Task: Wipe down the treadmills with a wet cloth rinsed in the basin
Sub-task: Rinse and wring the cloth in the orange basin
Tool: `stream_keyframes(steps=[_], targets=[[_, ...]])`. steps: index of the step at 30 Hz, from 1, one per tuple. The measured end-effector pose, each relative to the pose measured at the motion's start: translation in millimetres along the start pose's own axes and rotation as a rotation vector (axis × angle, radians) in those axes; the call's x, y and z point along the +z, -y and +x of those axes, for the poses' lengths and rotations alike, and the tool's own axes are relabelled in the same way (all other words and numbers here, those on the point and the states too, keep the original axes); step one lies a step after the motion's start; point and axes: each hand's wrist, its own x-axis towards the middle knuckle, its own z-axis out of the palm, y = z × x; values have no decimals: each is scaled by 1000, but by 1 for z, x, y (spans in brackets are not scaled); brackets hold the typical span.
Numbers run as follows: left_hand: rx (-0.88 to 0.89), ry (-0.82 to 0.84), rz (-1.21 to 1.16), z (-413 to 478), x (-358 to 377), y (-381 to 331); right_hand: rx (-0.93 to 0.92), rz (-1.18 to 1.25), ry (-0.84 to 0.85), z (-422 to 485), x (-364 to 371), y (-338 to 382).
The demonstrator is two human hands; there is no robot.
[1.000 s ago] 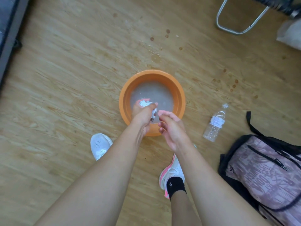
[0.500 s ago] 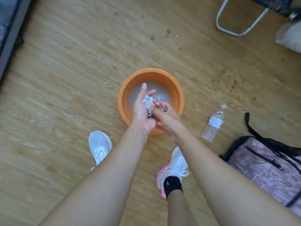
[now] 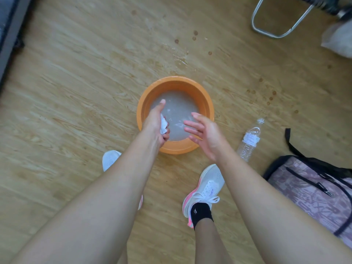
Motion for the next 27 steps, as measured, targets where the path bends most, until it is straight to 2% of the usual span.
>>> stream_keyframes(steps=[3, 5, 8, 13, 17, 20, 22, 27], targets=[[87, -160, -5, 0, 11, 1, 61, -49, -19, 8, -3, -9], [179, -209, 14, 3, 20, 6, 76, -57, -17, 11, 1, -14], [291, -205, 144, 6, 30, 14, 51, -63, -51, 15, 11, -18], [440, -223, 376, 12, 30, 18, -26, -49, -205, 25, 18, -18], [608, -223, 686, 11, 23, 10, -56, -78, -223, 26, 19, -16], [639, -263, 812, 10, 20, 7, -74, -110, -234, 28, 19, -12], [593, -245, 778, 13, 18, 6, -91, -140, -242, 28, 20, -10], [342, -116, 269, -12, 5, -5, -158, -305, -283, 3, 23, 0]])
